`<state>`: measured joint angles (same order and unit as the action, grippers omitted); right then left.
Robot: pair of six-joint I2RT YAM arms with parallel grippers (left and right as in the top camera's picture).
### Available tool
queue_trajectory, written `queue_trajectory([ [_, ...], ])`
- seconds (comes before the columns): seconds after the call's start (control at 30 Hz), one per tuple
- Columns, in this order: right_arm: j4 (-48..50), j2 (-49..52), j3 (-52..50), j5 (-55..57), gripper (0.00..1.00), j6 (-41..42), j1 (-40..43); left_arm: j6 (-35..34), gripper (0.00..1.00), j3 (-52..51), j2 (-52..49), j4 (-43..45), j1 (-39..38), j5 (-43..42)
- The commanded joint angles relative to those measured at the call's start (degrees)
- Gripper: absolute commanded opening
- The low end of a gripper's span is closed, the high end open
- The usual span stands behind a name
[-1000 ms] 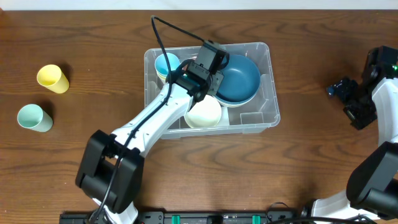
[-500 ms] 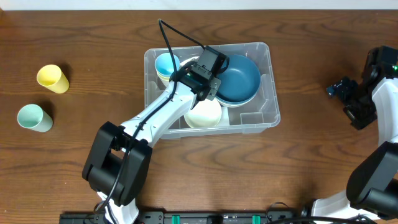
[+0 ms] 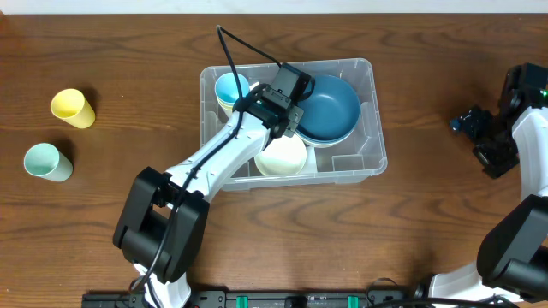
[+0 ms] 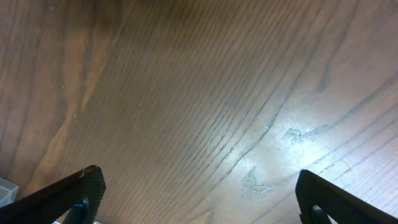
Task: Pack container
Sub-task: 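Lower the pink cup into the bin beside the blue cup stack, release, then move the left gripper back to the yellow cup on the table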
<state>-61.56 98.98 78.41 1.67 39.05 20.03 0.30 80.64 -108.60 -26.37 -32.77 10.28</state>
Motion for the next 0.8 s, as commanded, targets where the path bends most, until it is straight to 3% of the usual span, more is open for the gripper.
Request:
queue_trajectory([
  [0.0,0.04,-0.07,0.22,0.24,0.99,0.76,0.17,0.57,0.30,2.34,1.14,-0.63,-0.02,5.03],
  [0.4,0.04,-0.07,0.22,0.24,0.99,0.76,0.17,0.55,0.31,6.01,18.82,-3.58,1.95,6.21],
  [0.47,0.04,-0.07,0.22,0.24,0.99,0.76,0.17,0.52,0.31,6.01,22.25,-3.61,3.56,9.77],
  [0.6,0.04,-0.07,0.22,0.24,0.99,0.76,0.17,-0.59,0.37,6.01,26.45,-4.02,9.44,16.87],
  [0.77,0.04,-0.07,0.22,0.24,0.99,0.76,0.17,-5.20,0.38,5.92,27.21,-7.45,22.40,17.84],
])
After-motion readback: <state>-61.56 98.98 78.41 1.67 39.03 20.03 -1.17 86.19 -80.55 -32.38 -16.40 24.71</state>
